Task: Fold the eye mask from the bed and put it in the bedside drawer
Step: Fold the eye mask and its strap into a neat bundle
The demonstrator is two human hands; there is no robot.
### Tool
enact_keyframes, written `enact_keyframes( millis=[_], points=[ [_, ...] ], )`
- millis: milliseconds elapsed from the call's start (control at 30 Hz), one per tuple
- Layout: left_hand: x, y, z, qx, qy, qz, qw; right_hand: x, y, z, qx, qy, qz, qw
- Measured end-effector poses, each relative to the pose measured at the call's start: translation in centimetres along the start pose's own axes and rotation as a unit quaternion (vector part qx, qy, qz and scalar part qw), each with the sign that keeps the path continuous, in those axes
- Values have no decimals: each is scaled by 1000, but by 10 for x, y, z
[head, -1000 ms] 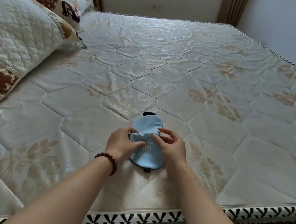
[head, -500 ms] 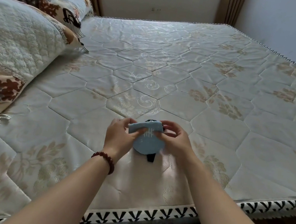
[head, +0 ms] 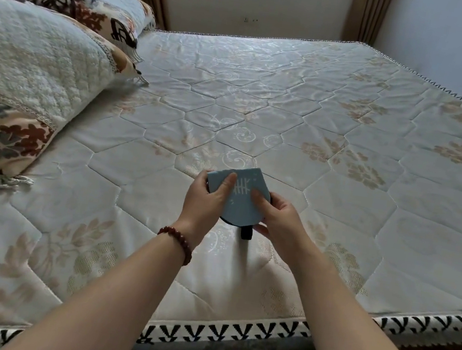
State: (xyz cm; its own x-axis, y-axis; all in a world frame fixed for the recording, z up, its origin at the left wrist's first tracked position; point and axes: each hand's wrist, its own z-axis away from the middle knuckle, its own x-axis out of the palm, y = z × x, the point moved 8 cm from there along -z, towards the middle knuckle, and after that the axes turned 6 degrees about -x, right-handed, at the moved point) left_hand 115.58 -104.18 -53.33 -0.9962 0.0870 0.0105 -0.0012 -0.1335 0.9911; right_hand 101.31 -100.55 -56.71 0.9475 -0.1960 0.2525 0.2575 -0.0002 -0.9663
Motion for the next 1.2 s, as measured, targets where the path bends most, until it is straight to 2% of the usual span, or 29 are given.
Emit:
enact_keyframes(
  millis=[100, 167, 333, 533, 767, 1000, 1200],
  points=[
    [10, -8, 1, -50, -58, 0, 997, -3, -4, 0, -17, 30, -44, 998],
    [18, -13, 2, -72, -92, -42, 992, -6, -8, -3, -30, 67, -91, 993],
    [31, -28, 8, -59, -171, -160, 970, -25, -9, -2, -57, 205, -54, 976],
    [37, -36, 12, -29, -199, -218, 955, -25, 3, -1, 1, 220, -131, 967],
    [35, -32, 5, 9, -152, -258, 954, -23, 0, 1, 19, 225, -158, 961],
    [24, -30, 0, 19, -75, -278, 958, -19, 2, 1, 26, 209, -188, 959],
    [20, -26, -2, 17, -40, -265, 963, -17, 6, 3, 46, 198, -201, 958]
  ],
)
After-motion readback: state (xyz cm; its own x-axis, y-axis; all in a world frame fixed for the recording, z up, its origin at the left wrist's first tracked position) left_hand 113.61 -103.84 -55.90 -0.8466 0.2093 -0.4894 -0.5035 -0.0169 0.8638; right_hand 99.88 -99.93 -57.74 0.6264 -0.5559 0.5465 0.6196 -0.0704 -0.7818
